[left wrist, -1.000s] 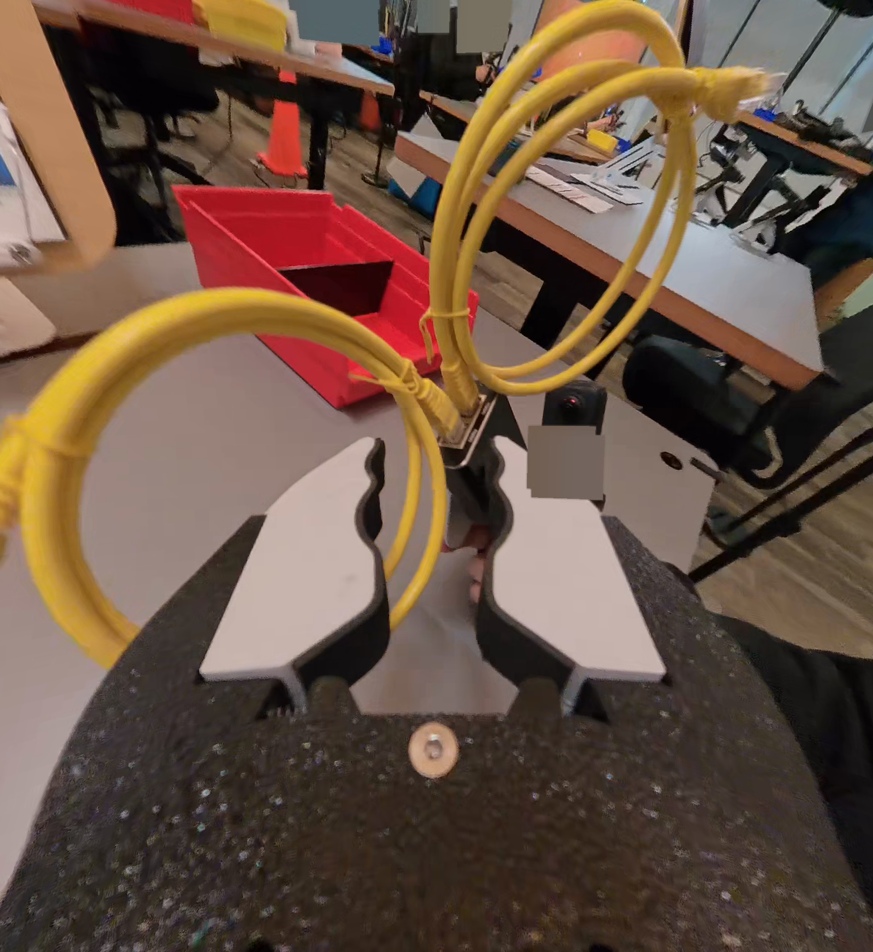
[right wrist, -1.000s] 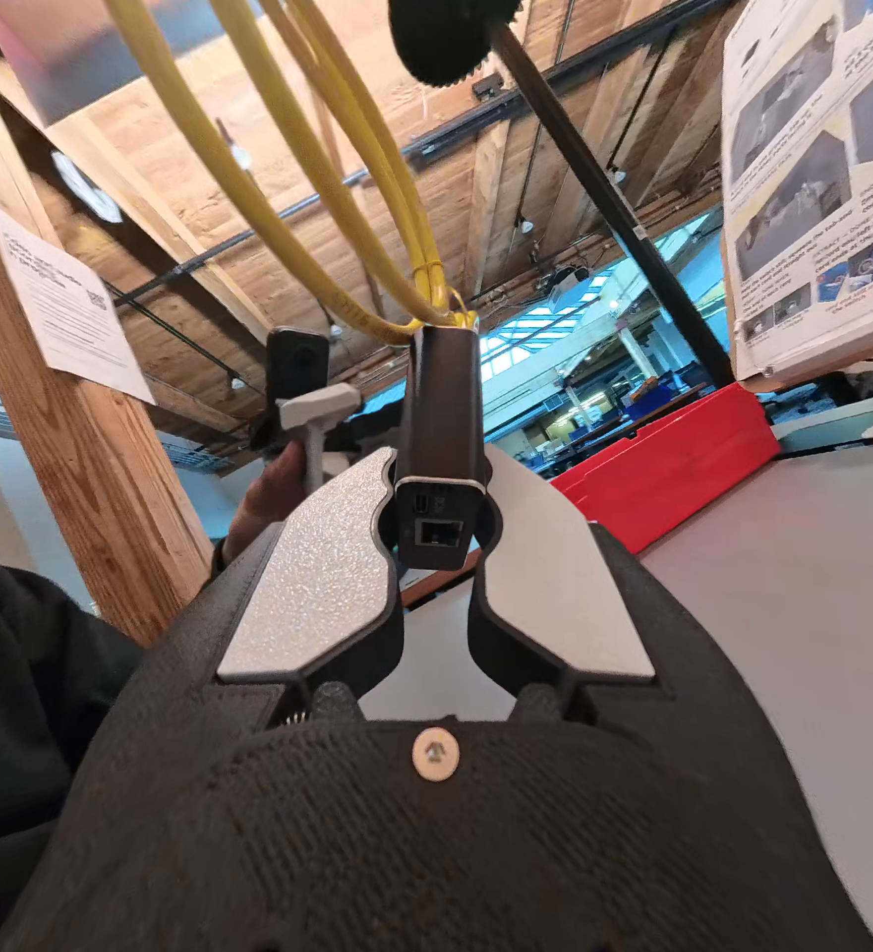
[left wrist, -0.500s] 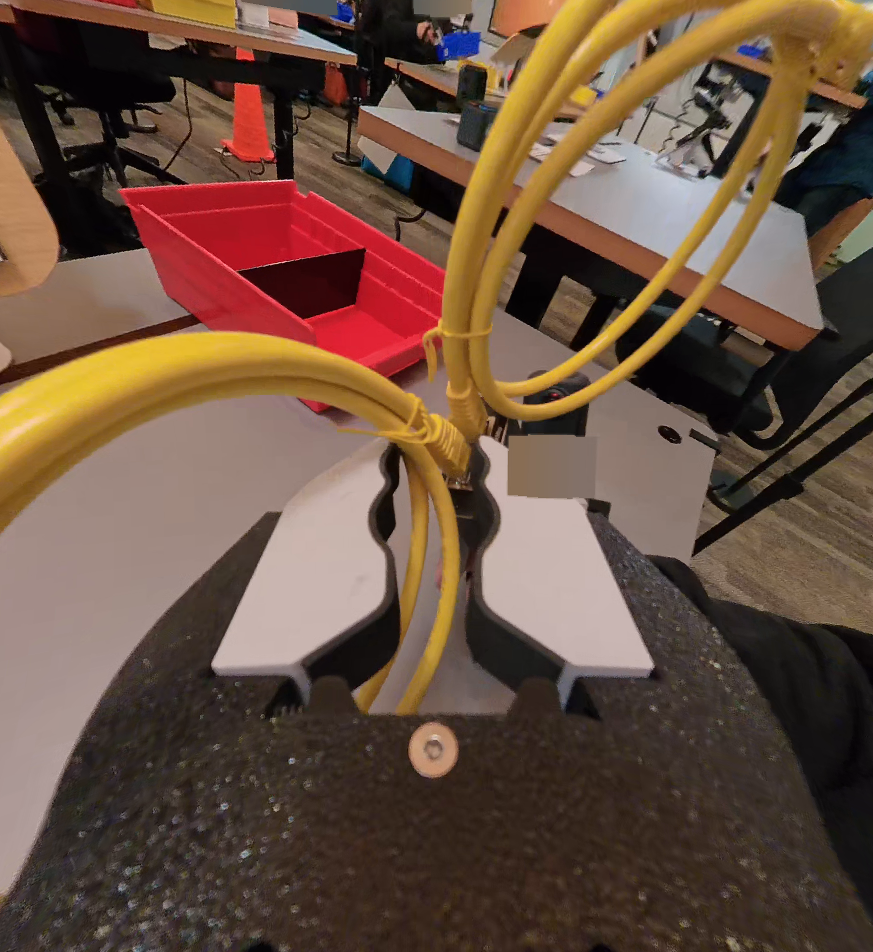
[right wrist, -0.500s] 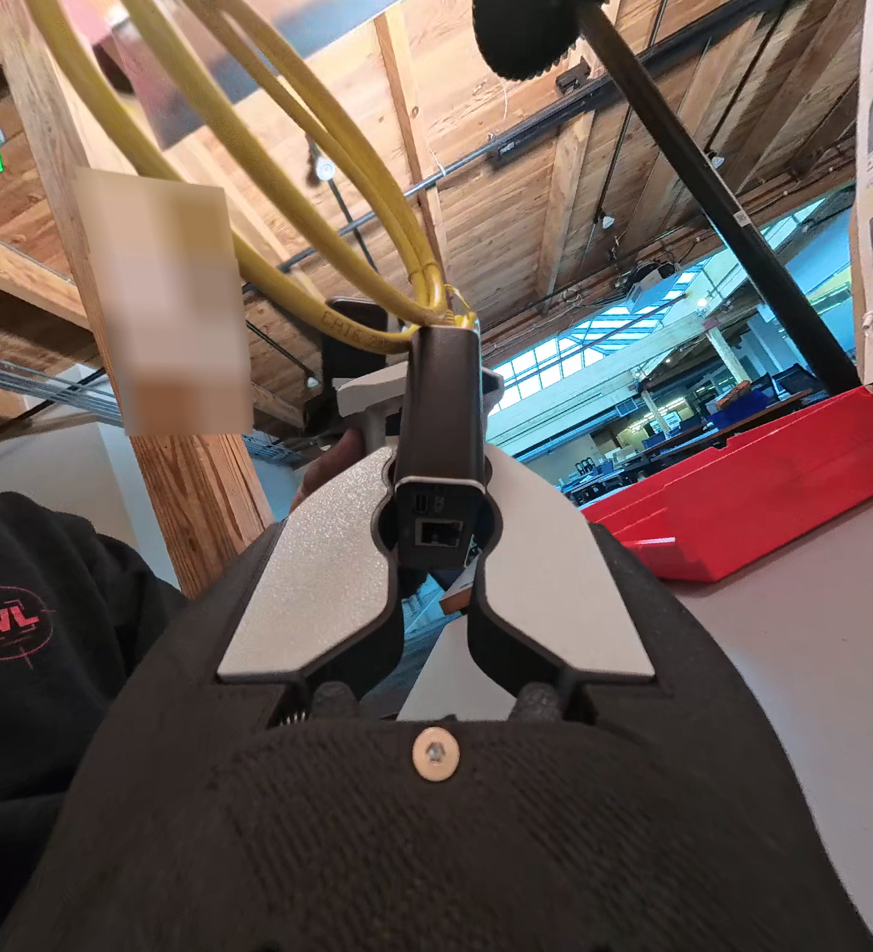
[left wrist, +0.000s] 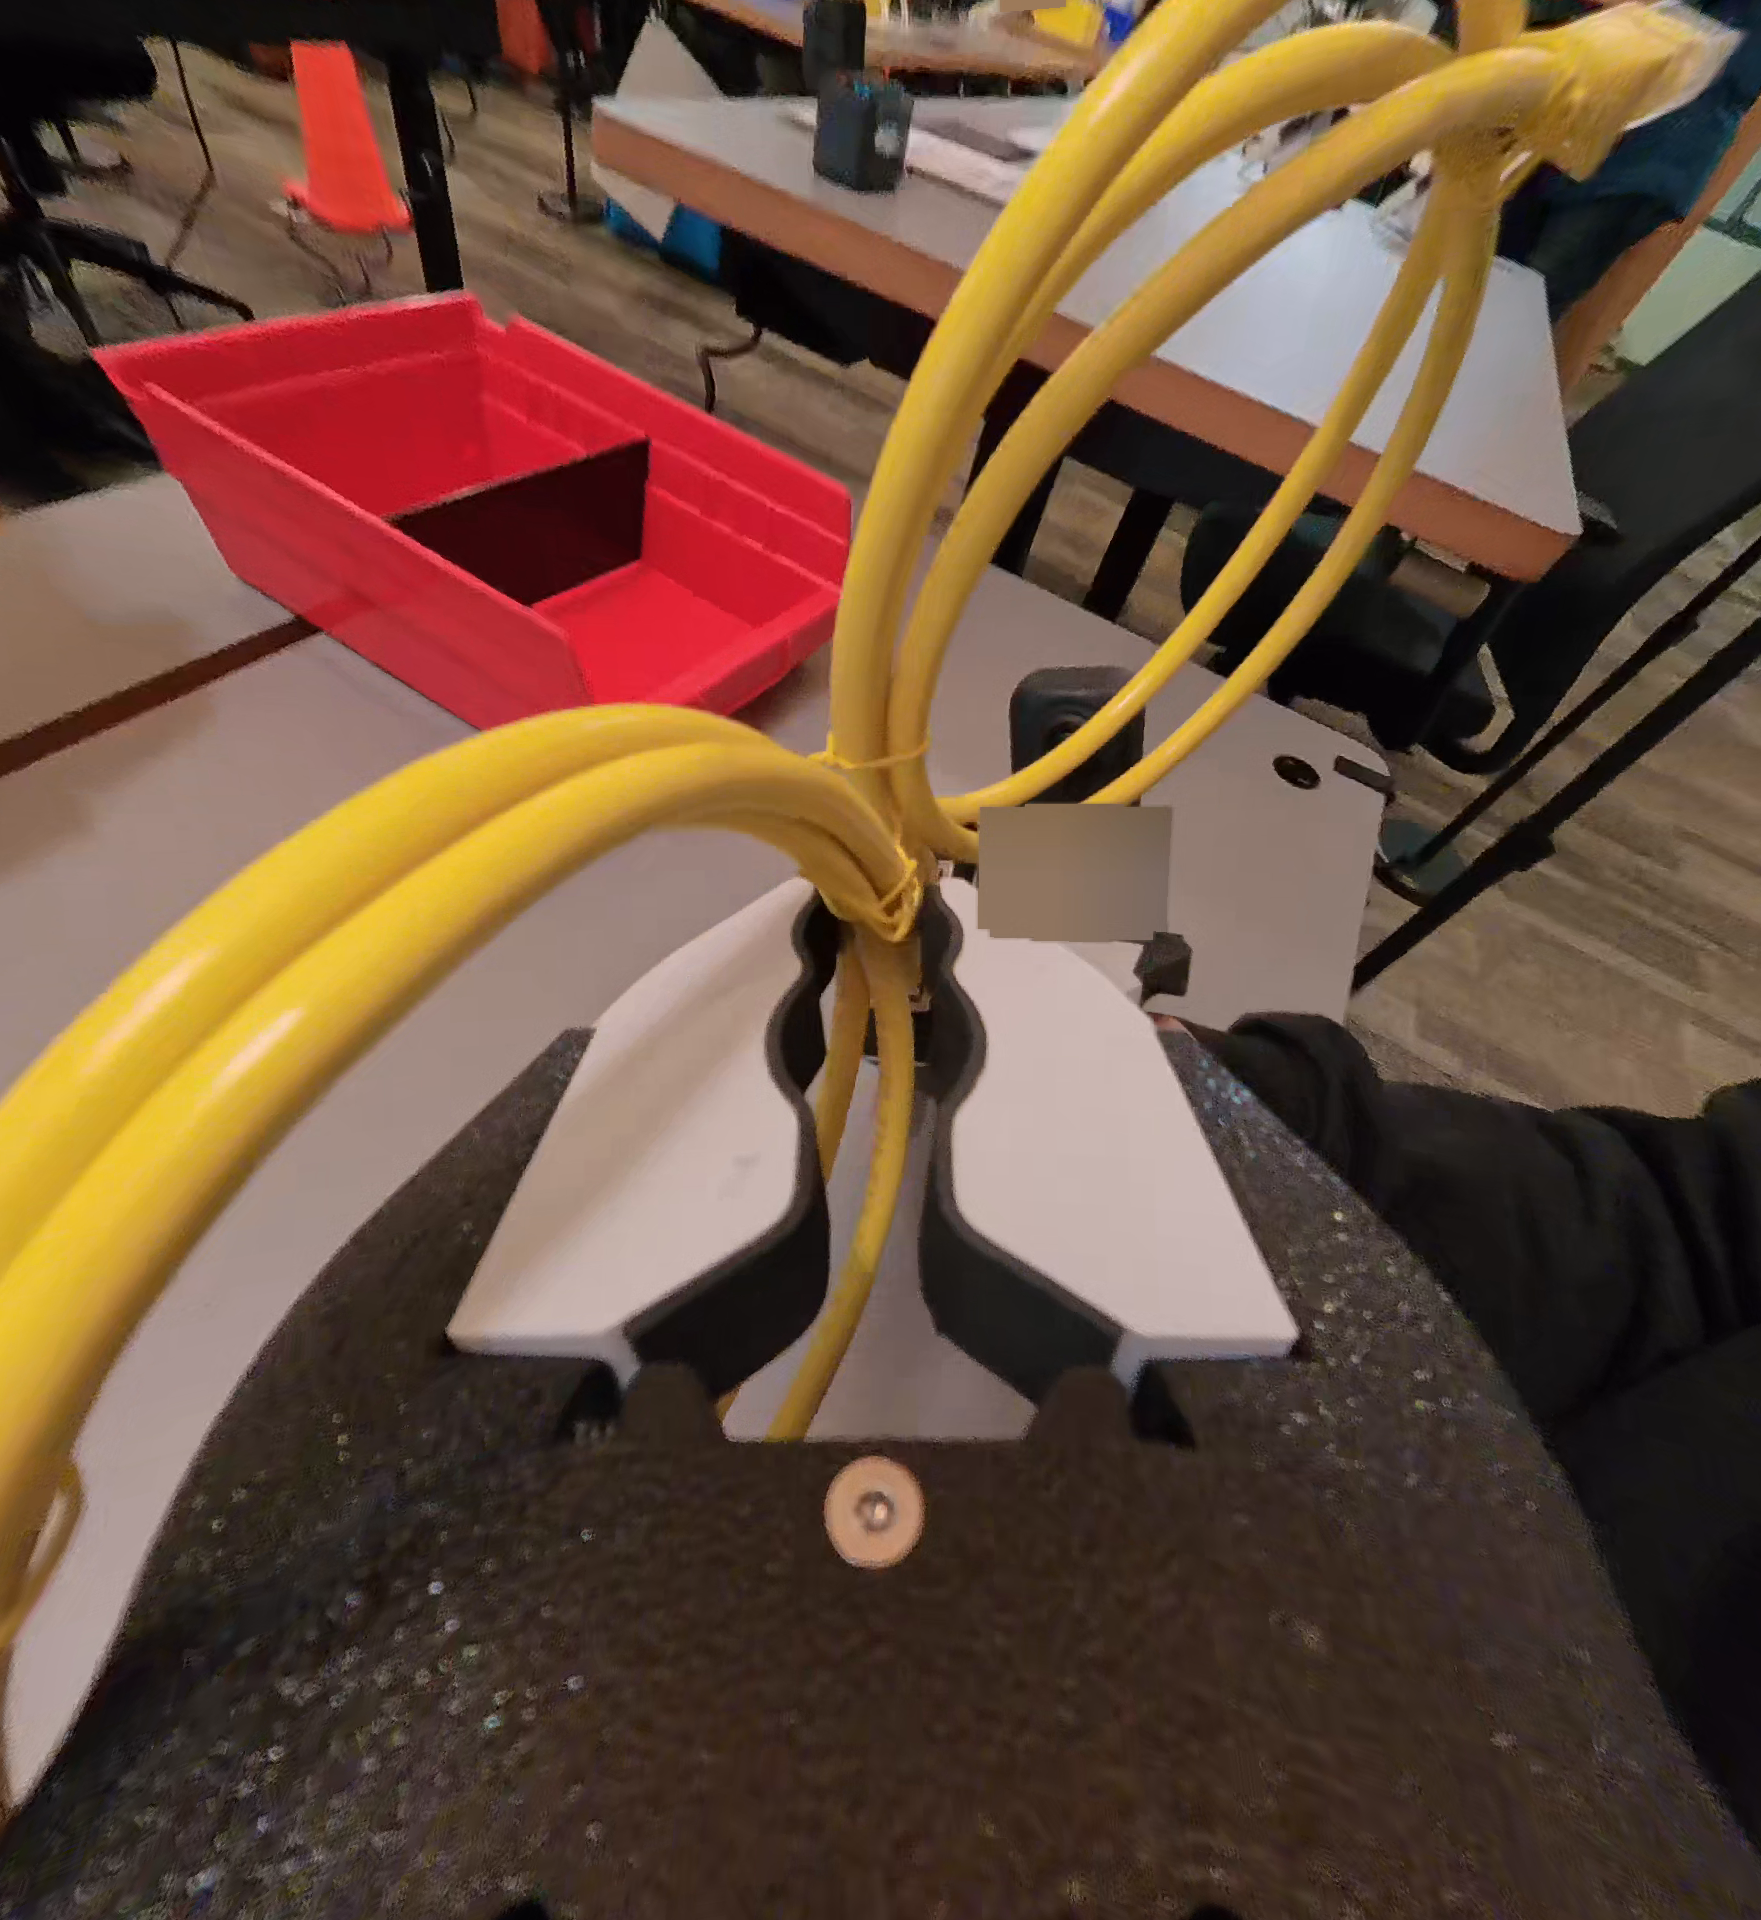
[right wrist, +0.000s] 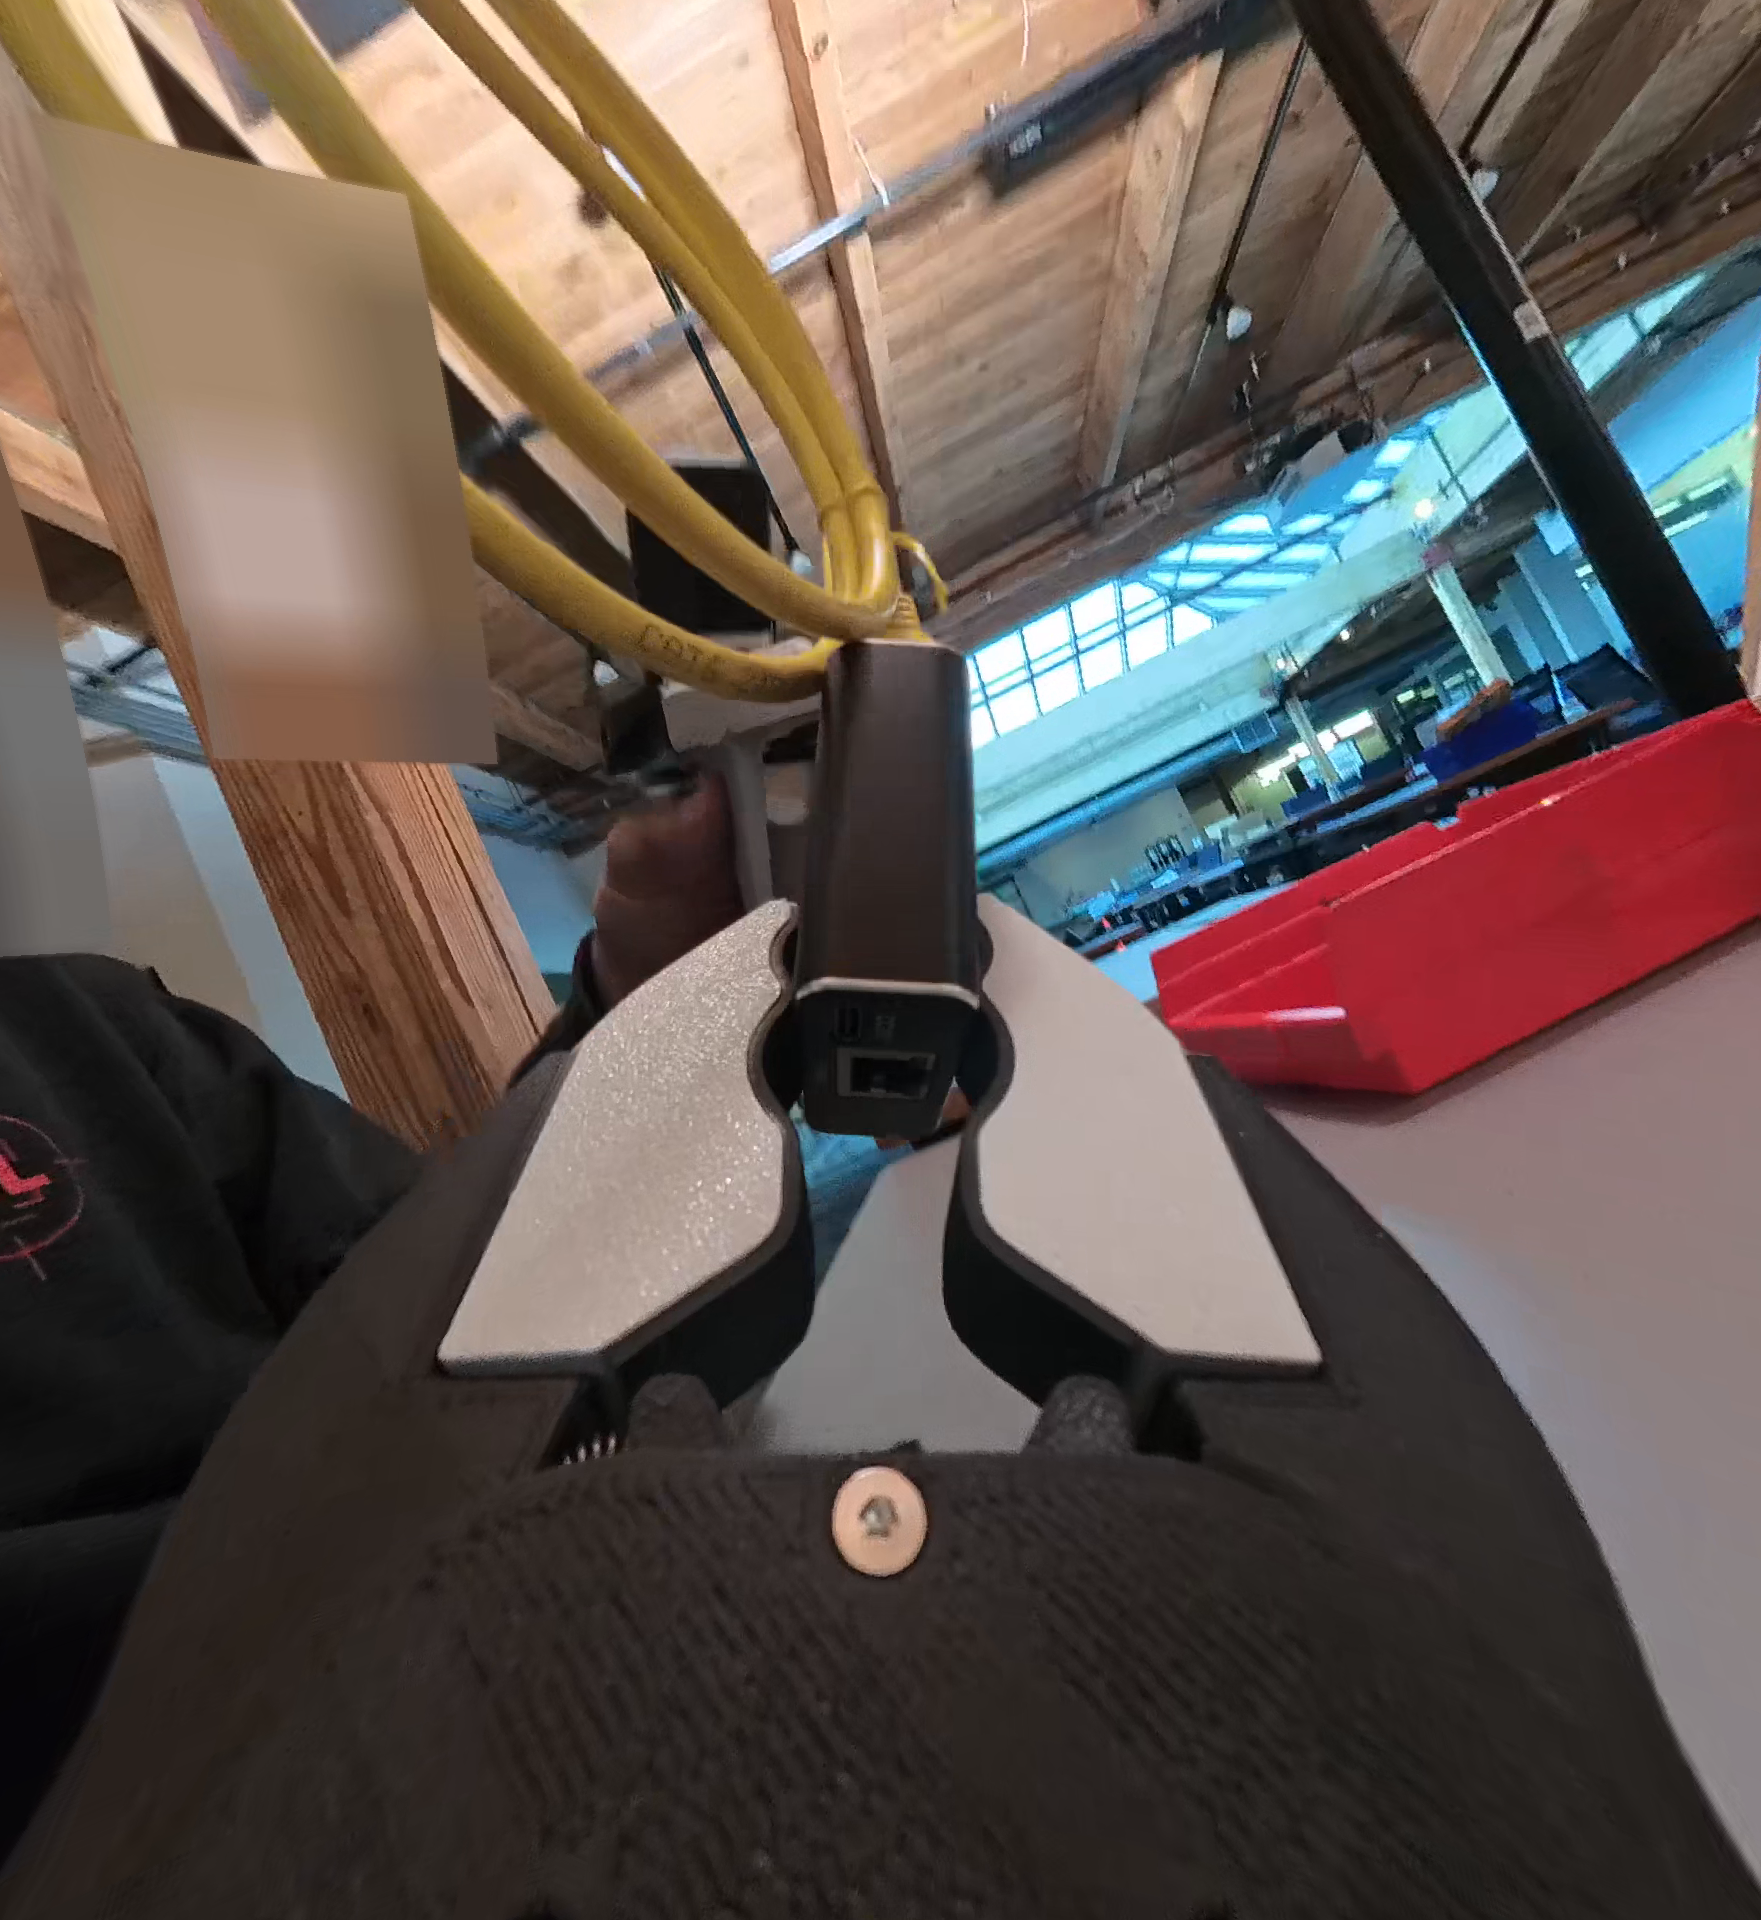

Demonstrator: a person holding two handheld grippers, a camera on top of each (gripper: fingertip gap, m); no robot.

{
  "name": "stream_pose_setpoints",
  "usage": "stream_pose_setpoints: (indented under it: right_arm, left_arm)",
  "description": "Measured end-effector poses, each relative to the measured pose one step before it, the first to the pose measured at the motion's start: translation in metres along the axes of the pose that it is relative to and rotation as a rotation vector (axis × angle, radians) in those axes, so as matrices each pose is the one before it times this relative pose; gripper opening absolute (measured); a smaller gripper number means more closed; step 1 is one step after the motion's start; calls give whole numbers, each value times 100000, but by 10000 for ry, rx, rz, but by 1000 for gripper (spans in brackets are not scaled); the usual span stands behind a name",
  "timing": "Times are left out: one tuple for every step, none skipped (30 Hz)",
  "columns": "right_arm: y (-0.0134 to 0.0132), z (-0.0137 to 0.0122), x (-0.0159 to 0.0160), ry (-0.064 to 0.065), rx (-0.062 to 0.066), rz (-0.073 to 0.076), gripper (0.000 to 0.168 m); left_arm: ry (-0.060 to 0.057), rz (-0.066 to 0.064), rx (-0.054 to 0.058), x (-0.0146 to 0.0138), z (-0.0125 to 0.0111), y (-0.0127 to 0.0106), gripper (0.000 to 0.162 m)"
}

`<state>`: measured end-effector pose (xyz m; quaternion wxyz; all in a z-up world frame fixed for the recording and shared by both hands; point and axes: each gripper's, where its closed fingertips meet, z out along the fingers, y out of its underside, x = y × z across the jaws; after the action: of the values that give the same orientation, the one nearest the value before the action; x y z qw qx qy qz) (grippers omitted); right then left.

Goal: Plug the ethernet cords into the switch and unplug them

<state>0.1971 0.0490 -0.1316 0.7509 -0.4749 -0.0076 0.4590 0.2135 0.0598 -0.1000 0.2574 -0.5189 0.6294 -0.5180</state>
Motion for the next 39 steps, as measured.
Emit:
stream_pose_setpoints:
  right_arm:
    - [190,41,49,60,-104,-78,27]
    - [-41,21,-47,-4,106,-10,27]
    - [139,43,-7,-16,-42,76,27]
    - [153,22,117,57,-66,4,27]
    - [198,35,94,87,-52,-90,27]
    - [160,28,-60,-63,-81,53,27]
    - [74,23,-69,-74,-66,45,27]
    - [83,16,65,66,-55,-34,27]
    - [121,-20,13,0,-80,4,27]
    - [103,-15,14,-24,-67,47,27]
    - [6,-35,139,104,-8,-44,27]
    - [102,-58,130,83,-63,-36,27]
    - [102,-71,89,23,-66,34,27]
    - [18,-21,76,50,5,17,27]
    - [41,8,-58,-39,-9,25,27]
    - [31,37,-67,-24,-22,-30,27]
    - [-26,77,8,43,10,-17,27]
    - [76,14,37,21,-45,17,27]
    - [176,-79,61,0,-114,8,27]
    - [94,-66,129,99,-83,-74,26]
    - [-34,16,47,72,-33,-71,26]
    - [-50,65,-74,-9,-42,-27,26]
    - [6,132,-35,42,-77,-75,26]
    - [16,140,27,114,-57,-138,27]
    - [-2,82,-88,-28,-9,-28,27]
    - [-89,15,-84,-71,78,30,27]
    - [-18,-30,66,57,43,-46,27]
    - [24,-70,112,66,-17,-29,26]
    - [25,-88,123,83,-40,-71,26]
    - [34,-52,23,33,-37,-38,26]
    - [23,-5,-54,-30,-17,30,26]
    - [86,25,42,40,-32,34,26]
    - [197,35,228,157,-75,-6,26]
    - [265,-20,208,82,-91,23,26]
    - [274,-43,170,25,-77,79,26]
    - [210,-14,172,97,-57,5,26]
    - [15,35,79,44,15,37,26]
    - [27,24,22,-40,15,76,26]
    - [74,-23,148,97,-17,-17,26]
  left_arm:
    - [143,-139,-169,1,-18,101,15]
    - [257,-181,-72,57,5,40,15]
    - [211,-140,-104,-44,-35,119,14]
    - [95,-47,-137,-168,-62,196,14]
    - [92,13,-118,-104,-70,179,14]
    - [160,1,-99,27,-81,152,14]
    - [134,-36,-79,25,-76,109,14]
    - [64,3,-90,-40,-35,120,14]
    - [83,3,-98,-39,-20,123,14]
    - [87,-35,-50,-42,6,98,14]
    - [47,-46,-7,-82,45,73,14]
    - [37,-23,-42,-68,62,126,14]
    - [-29,32,-33,-96,39,129,14]
    - [-57,67,21,-53,45,41,14]
    - [-3,92,-5,67,-20,28,14]
    - [12,100,-18,43,-59,9,14]
    - [-13,60,8,-19,-40,-34,14]
    - [-7,33,-79,-52,-26,105,14]
    - [-25,54,-168,-72,-6,233,14]
    - [-38,29,-87,-102,9,148,14]
    - [64,-77,43,-31,-40,-18,14]
    - [154,-144,46,18,-118,-61,14]
    - [49,-48,10,-68,-160,-38,14]
    - [-65,152,34,-93,-153,-55,15]
    - [-52,253,93,37,-91,-106,15]
    - [-56,150,106,33,-5,-107,15]
    - [-93,44,34,-49,64,-33,16]
    - [-94,82,-41,-96,82,71,16]
    - [-35,122,-76,-75,66,93,16]
    - [77,48,-93,10,30,96,16]
    - [141,-25,-117,57,-20,96,15]
    - [68,-8,-162,-69,-24,157,15]
    - [-10,45,-220,-210,12,270,15]
    - [17,69,-247,-172,38,329,15]
    - [32,67,-266,-140,63,355,15]
    - [38,70,-195,-122,72,226,14]
    - [74,-7,-112,-81,26,57,14]
    - [58,-12,-116,-59,46,20,14]
    - [-17,54,-154,-106,98,41,14]
